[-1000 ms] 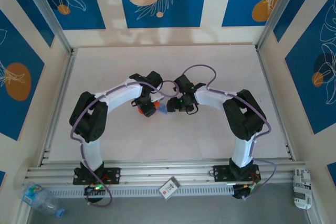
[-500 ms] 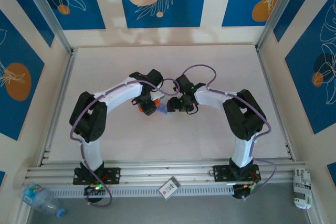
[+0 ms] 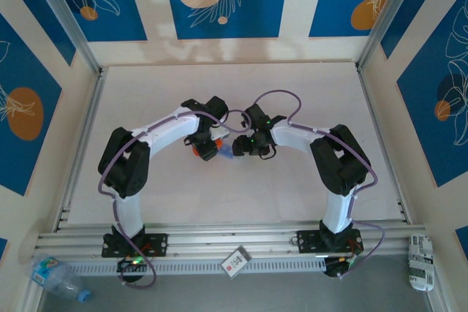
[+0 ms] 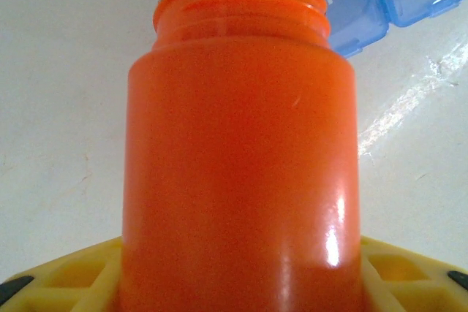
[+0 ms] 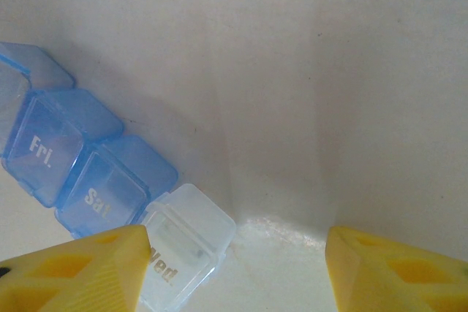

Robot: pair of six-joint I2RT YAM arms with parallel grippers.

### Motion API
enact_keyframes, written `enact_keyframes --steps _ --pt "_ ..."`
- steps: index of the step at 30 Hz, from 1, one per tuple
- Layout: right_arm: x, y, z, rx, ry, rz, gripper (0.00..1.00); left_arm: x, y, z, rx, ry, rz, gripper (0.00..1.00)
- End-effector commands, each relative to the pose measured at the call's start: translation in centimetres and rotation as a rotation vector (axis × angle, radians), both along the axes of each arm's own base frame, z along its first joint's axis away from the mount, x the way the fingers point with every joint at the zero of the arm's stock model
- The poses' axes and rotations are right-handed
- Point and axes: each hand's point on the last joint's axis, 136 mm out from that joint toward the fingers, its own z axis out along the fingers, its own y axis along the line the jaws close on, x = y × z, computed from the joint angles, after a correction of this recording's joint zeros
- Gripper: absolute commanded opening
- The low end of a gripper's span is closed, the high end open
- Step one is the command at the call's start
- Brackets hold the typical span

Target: Sort the pills into containers

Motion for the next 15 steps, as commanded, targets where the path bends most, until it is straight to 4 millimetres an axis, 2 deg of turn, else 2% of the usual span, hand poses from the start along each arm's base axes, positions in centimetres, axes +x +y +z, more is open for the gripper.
enact_keyframes --steps 1,7,15 --pt "-0.77 0.16 -1.01 -0.022 0.04 0.009 0.66 -0.3 -0.26 -0.11 0.033 0.017 -0.035 0.0" --pt "-0.81 0.08 -0.98 -0.026 0.04 0.012 0.66 -0.25 -0.05 -0.61 0.056 0.02 -0.039 0.0" --pt "-0.73 0.18 -0.84 -0.022 0.038 0.012 0.66 -0.1 -0.03 0.34 0.044 -0.004 -0.033 0.0"
